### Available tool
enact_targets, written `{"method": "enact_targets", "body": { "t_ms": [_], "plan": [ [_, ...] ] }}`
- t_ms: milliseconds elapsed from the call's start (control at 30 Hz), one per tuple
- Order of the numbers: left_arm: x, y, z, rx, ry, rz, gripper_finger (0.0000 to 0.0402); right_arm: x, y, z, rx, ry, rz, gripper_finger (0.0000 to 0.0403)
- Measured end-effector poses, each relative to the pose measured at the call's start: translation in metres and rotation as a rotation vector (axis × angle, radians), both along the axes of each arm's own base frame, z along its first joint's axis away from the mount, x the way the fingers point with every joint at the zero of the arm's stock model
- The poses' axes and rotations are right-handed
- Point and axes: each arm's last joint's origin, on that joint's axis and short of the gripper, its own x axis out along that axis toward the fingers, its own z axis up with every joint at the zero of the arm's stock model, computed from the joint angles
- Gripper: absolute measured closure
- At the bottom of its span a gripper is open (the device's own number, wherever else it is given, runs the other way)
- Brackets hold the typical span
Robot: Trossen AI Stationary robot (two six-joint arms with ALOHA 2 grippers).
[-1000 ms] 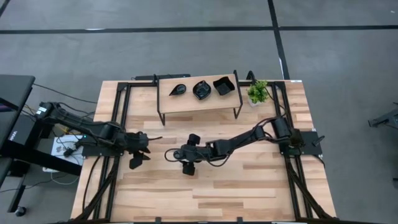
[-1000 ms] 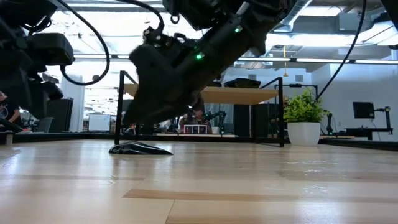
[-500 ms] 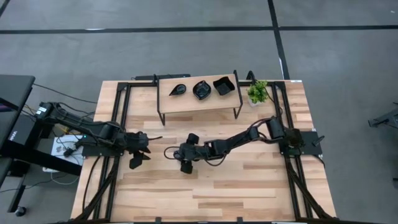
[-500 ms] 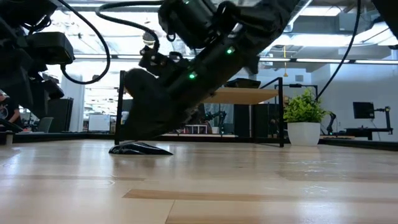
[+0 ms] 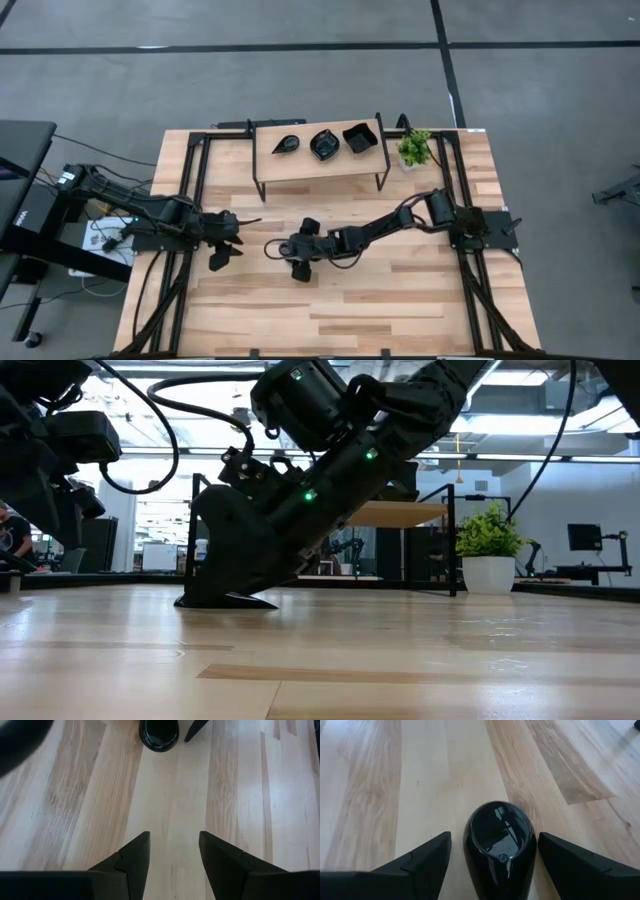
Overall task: Pick & Place Mini shaped plates
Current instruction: Stack the black drop shaped plate on the black drop shaped plate on the shelf
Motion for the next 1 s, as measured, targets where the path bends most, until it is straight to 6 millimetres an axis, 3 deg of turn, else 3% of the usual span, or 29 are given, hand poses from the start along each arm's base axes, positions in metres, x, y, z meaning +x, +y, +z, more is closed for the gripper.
{"method": "enact_targets", "body": {
  "t_ms": [267, 1000],
  "plan": [
    [0.0002, 0.0002, 0.0001, 0.006, -0.005, 0.006, 0.0230, -0.0010, -0.0001, -0.0003, -0.003, 0.014, -0.002, 0.0108],
    [0.0016, -0.0003, 0.0014, -0.001, -0.023, 0.006, 0.0230, -0.0012, -0.0006, 0.0000, -0.004, 0.014, -0.006, 0.0167]
  ]
}}
